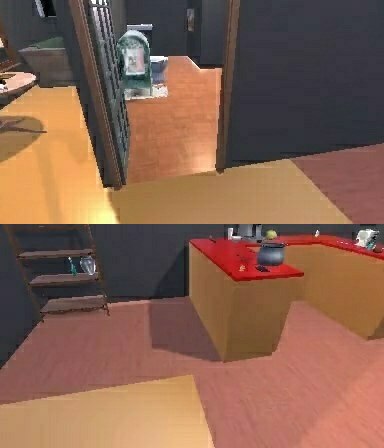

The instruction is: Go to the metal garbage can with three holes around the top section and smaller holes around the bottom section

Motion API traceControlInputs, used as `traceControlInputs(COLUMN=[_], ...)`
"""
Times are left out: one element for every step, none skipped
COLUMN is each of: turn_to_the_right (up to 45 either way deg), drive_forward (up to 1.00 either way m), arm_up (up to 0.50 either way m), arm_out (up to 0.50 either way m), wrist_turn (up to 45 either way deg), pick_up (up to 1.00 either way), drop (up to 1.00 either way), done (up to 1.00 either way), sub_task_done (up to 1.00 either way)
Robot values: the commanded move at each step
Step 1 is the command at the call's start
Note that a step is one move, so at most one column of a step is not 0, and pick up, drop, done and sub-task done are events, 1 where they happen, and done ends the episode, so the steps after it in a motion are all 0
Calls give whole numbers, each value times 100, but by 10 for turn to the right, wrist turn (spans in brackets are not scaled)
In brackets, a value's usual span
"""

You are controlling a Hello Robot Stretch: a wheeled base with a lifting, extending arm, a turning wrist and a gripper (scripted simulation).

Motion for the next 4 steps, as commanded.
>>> traceControlInputs(turn_to_the_right=[0,-30,0,-120], drive_forward=[100,0,65,0], arm_up=[0,0,0,0], arm_out=[0,0,0,0], wrist_turn=[0,0,0,0], pick_up=[0,0,0,0], drop=[0,0,0,0], done=[0,0,0,0], sub_task_done=[0,0,0,0])
